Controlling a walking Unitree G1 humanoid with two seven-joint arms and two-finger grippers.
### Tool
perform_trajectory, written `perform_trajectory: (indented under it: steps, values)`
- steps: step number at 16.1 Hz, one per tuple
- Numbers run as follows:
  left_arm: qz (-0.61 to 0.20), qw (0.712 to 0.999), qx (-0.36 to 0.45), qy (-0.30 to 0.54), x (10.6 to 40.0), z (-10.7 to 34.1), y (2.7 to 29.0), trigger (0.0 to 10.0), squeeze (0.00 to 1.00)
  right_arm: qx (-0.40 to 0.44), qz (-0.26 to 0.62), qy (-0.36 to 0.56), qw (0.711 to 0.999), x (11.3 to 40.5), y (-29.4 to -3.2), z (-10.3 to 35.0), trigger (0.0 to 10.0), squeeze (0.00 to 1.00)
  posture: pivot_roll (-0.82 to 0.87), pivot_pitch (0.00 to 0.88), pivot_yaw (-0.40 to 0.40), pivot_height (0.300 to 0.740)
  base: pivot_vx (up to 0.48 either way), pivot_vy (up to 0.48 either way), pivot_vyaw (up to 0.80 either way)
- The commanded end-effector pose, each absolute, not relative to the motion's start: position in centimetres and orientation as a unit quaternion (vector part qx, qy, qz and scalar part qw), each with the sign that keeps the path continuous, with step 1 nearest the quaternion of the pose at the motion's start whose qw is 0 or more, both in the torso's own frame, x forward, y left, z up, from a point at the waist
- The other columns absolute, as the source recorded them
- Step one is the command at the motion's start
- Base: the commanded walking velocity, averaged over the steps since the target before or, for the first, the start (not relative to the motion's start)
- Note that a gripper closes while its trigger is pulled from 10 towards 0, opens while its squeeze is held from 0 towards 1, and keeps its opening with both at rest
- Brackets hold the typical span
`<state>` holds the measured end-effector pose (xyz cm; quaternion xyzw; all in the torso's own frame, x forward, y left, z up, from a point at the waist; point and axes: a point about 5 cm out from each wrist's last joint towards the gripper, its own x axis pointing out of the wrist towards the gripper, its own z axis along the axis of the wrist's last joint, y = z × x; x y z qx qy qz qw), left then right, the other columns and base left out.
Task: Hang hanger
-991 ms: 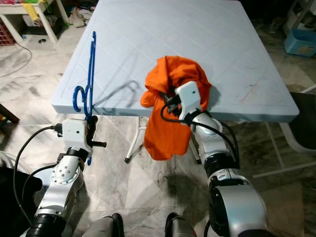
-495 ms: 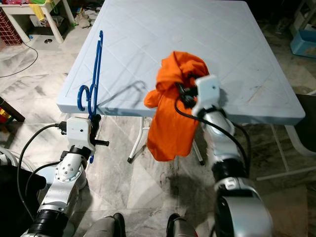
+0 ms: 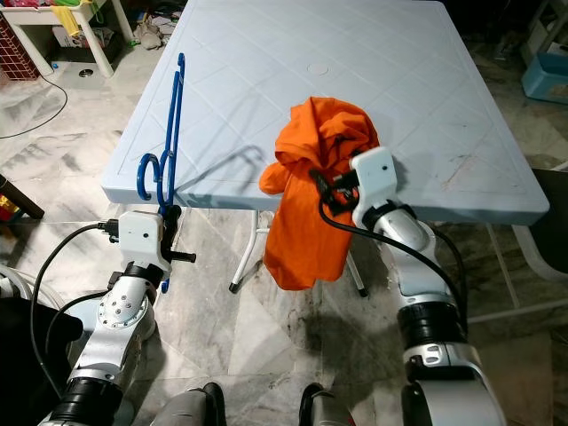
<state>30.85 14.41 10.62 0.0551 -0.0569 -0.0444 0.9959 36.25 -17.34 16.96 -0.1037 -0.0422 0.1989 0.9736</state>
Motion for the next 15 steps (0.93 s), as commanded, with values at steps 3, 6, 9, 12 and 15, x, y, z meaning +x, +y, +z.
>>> perform_trajectory:
  steps: [3,6,9,12,15]
  values:
    - [-0.054,0.997,0.057,-0.017,30.5,9.1,14.4,10.0,0.00,-0.110,0.174,-0.023,0.978,36.0,-18.5,17.1,10.0,1.00,0.01,0.183,0.014,0.740,0.000,0.000,0.00]
    - [-0.057,0.997,0.057,-0.017,30.6,9.1,14.4,10.0,0.00,-0.099,0.146,0.008,0.984,36.0,-18.8,16.0,10.0,0.92,0.01,0.182,0.020,0.740,0.000,0.000,0.00]
    - [-0.063,0.996,0.056,-0.016,30.6,9.2,14.3,10.0,0.00,-0.074,0.166,0.061,0.981,35.5,-17.9,13.7,10.0,0.00,0.01,0.184,0.021,0.740,0.000,0.000,0.00]
    - [-0.065,0.996,0.056,-0.016,30.7,9.2,14.2,10.0,0.00,-0.041,0.168,0.090,0.981,35.3,-16.8,12.1,4.1,0.00,0.01,0.180,0.021,0.740,0.000,0.000,0.00]
    - [-0.073,0.996,0.051,-0.018,30.7,9.3,14.1,10.0,0.00,-0.026,0.166,0.099,0.981,35.3,-15.9,11.5,0.0,0.00,0.02,0.177,0.020,0.740,0.000,0.000,0.00]
